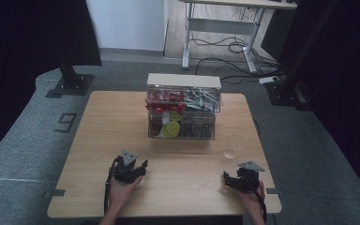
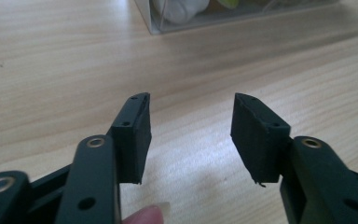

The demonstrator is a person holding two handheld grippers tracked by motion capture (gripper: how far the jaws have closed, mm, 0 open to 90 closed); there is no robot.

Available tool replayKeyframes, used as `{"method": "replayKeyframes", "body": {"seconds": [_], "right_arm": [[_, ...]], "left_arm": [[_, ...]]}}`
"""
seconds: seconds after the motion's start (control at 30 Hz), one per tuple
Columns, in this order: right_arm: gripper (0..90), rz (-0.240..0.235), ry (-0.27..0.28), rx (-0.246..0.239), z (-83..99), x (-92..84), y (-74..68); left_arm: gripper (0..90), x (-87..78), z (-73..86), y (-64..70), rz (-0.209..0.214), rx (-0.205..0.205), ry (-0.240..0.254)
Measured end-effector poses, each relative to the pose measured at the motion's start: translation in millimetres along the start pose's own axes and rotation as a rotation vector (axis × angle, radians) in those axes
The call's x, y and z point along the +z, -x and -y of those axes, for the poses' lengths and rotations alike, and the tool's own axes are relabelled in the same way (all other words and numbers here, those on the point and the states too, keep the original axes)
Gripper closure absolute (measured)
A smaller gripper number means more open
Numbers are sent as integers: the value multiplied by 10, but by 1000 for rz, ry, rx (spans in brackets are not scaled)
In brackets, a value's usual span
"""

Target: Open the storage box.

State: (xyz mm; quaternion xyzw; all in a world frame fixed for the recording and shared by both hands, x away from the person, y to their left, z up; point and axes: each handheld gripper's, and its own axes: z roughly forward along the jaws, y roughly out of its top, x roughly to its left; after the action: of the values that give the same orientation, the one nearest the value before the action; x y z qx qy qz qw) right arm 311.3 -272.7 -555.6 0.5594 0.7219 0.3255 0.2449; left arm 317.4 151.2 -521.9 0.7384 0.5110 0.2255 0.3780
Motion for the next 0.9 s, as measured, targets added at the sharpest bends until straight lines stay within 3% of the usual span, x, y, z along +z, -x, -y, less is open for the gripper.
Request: {"method": "replayKeyframes", "body": {"seconds": [0.27, 0.37, 0.63, 0.9], "right_arm": [[164, 9, 2, 0, 4, -7, -7], [170, 12, 4, 4, 8, -12, -13], [177, 6, 4, 6, 12, -15, -9], [179, 4, 5, 4, 13, -16, -7]], "left_arm": [[608, -26, -101, 21, 37, -2, 22], [704, -24, -137, 30, 56, 9, 21], [856, -52, -236, 69, 101, 15, 46], [900, -41, -282, 64, 138, 12, 31]]}}
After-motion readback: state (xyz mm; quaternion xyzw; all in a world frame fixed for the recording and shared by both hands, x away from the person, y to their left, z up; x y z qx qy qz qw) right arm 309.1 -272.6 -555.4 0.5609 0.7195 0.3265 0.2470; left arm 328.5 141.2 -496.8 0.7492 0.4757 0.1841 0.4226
